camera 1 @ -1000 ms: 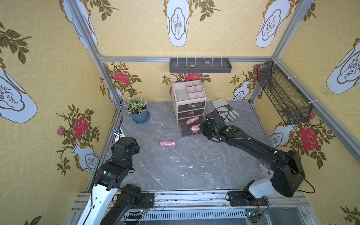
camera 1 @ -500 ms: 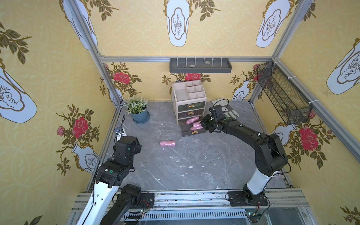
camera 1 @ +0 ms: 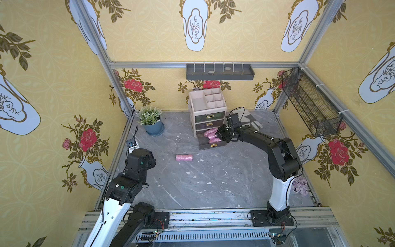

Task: Sort the rolls of trash bags by color and place them into the drawer
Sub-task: Place the roll of trash bags in the drawer.

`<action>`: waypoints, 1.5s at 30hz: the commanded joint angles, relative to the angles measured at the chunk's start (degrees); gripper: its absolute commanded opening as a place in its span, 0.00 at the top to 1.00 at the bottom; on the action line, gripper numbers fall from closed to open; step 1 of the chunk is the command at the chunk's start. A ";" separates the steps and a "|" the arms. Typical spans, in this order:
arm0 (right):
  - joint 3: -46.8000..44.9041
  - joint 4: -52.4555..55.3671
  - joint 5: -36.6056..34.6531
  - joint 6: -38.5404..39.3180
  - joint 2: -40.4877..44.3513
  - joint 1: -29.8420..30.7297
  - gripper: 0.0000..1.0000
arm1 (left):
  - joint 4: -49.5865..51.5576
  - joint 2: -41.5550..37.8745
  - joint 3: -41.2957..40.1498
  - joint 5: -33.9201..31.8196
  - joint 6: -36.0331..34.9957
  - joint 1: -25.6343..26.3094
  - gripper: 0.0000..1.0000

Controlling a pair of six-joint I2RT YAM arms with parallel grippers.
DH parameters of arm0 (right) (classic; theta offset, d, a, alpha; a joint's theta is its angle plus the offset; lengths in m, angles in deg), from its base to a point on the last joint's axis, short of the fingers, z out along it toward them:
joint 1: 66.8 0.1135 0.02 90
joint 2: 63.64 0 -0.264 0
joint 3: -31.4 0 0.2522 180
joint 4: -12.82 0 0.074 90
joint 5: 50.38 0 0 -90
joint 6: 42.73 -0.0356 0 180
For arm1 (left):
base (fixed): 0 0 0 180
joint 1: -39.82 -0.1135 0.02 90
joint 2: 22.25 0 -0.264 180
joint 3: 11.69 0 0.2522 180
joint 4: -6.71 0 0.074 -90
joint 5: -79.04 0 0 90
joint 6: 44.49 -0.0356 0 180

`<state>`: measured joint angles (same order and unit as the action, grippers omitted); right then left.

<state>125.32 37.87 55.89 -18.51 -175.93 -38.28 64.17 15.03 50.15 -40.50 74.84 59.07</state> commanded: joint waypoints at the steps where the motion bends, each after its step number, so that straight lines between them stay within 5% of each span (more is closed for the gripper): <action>1: 1.27 -3.39 0.98 1.00 -1.53 -0.25 0.78 | -1.54 -0.10 -0.37 0.39 -0.23 0.00 0.31; 27: 4.50 -1.73 0.87 1.71 -4.68 -1.27 0.65 | -1.50 -0.80 -0.41 0.51 -0.32 -0.10 0.30; 36: 0.48 0.12 -0.80 3.62 3.24 -1.27 0.61 | -1.19 -0.89 -0.44 0.62 -0.49 -0.08 0.30; 45: -12.20 1.67 0.91 6.94 21.22 -1.52 0.57 | 0.18 -0.39 0.05 3.62 -2.20 -0.09 0.33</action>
<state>115.50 38.63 57.12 -13.66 -158.84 -39.77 64.63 14.42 50.12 -38.79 73.81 58.96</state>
